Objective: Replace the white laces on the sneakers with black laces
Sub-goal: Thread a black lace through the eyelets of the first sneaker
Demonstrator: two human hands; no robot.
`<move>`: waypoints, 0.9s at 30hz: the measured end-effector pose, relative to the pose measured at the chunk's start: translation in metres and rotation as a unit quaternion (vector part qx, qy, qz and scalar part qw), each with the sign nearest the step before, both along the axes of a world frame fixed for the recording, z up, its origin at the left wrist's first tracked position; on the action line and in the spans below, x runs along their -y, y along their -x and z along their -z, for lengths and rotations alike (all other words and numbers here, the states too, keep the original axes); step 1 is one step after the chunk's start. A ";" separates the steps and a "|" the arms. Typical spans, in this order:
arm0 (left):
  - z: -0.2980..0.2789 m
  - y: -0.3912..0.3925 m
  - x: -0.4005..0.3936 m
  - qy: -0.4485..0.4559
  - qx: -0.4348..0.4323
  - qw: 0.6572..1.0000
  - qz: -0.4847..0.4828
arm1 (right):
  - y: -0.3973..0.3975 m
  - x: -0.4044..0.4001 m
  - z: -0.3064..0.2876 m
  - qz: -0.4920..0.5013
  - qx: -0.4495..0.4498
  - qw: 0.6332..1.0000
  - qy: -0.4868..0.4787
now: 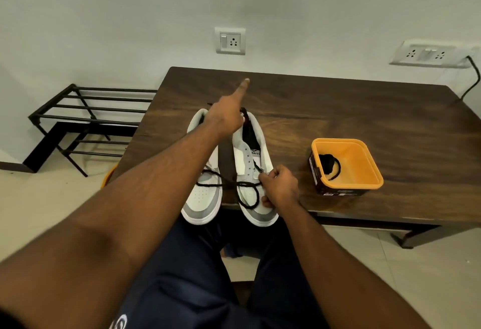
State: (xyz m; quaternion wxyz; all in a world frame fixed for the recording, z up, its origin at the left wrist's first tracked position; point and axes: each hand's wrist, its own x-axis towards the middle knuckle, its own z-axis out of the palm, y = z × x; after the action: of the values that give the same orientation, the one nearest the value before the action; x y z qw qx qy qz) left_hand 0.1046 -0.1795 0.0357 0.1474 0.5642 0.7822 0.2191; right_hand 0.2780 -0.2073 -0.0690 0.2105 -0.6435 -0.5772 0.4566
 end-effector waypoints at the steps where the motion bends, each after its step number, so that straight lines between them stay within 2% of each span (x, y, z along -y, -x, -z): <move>1: 0.004 -0.007 0.010 0.000 0.009 1.000 0.002 | 0.000 0.000 0.001 -0.001 -0.003 1.000 0.000; 3: 0.029 -0.022 0.033 -0.020 0.027 0.999 -0.009 | -0.001 0.000 0.002 -0.008 -0.012 1.000 -0.004; 6: 0.073 -0.041 0.075 0.092 0.035 0.994 -0.035 | -0.001 -0.002 0.006 -0.006 -0.013 1.000 -0.015; 8: 0.097 -0.047 0.093 0.122 0.051 0.988 -0.076 | -0.001 -0.003 0.006 -0.006 -0.012 1.000 -0.013; 10: 0.106 -0.049 0.101 0.085 0.172 0.974 -0.123 | 0.001 -0.002 0.007 -0.007 -0.015 1.000 -0.009; 12: 0.107 -0.052 0.103 0.035 0.328 0.929 -0.168 | 0.001 -0.002 0.007 -0.008 -0.010 1.000 -0.010; 14: 0.103 -0.050 0.103 -0.024 0.403 0.886 -0.228 | 0.002 -0.002 0.007 -0.009 -0.005 1.000 -0.013; 17: 0.097 -0.050 0.107 -0.046 0.413 0.871 -0.264 | 0.003 -0.002 0.006 -0.008 0.002 1.000 -0.020; 22: 0.111 -0.067 0.118 0.017 0.349 0.906 -0.237 | 0.003 0.001 0.005 -0.013 0.006 0.999 -0.033; 27: 0.124 -0.073 0.122 -0.026 0.377 0.887 -0.264 | 0.002 -0.002 0.003 -0.022 0.010 0.999 -0.027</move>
State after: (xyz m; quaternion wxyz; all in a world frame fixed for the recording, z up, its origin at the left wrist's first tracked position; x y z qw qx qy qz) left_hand 0.1779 -0.3016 -0.0878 0.3529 0.2151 0.7821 0.4664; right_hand 0.2758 -0.2056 -0.0718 0.2120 -0.6296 -0.6053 0.4385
